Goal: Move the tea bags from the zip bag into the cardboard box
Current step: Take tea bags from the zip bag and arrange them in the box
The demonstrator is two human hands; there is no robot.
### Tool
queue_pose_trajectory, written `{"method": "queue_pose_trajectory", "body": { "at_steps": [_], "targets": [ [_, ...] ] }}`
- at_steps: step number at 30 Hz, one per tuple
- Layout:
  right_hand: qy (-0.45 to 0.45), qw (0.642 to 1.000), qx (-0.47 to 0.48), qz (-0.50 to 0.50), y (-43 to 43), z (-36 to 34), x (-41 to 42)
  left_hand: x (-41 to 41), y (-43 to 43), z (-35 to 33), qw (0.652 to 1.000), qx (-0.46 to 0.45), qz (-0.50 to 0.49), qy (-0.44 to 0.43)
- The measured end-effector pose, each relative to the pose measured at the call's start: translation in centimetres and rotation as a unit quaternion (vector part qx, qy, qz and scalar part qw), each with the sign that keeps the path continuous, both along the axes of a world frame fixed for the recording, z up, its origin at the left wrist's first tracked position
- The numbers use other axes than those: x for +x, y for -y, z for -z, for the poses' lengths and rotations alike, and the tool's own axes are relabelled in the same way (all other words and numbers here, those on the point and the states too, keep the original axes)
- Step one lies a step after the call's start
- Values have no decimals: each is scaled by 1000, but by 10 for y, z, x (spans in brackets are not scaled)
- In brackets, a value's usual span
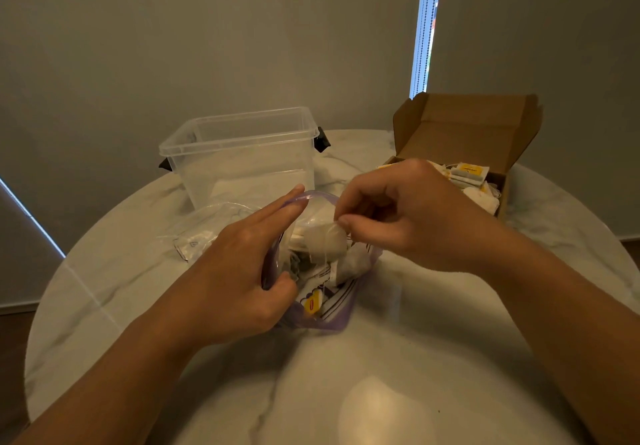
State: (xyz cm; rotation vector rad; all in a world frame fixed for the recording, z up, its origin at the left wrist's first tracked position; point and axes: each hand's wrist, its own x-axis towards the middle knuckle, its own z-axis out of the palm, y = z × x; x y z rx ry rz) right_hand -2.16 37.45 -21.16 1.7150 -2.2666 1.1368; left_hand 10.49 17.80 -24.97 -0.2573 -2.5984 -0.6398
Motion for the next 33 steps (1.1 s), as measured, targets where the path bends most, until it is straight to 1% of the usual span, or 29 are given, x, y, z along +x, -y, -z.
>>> {"method": "queue_pose_trajectory", "body": {
  "at_steps": [4,7,14,19,23,27,30,33],
  "targets": [
    [103,992,-58,-41,-7,-8,-8,-1,2,1,1000,2,3,18],
    [143,983,-103,-56,-12,-12,-13,-2,3,2,1000,-3,-7,15],
    [196,960,-197,-39,-26,-36,-37,-1,4,3,1000,10,3,6],
    [158,960,-230,27,-43,-63,-62,-1,6,3,1000,0,11,5],
    [133,960,-229,86,-51,-72,-82,-2,8,5,1000,-2,3,9],
    [131,960,-210,129,-53,-63,-96,-1,7,4,1000,-2,9,2],
    [176,955,-184,156,-55,-50,-103,0,6,3,1000,2,9,1],
    [232,943,-134,196,-58,-36,-111,0,5,2,1000,2,10,-1]
  ]
}}
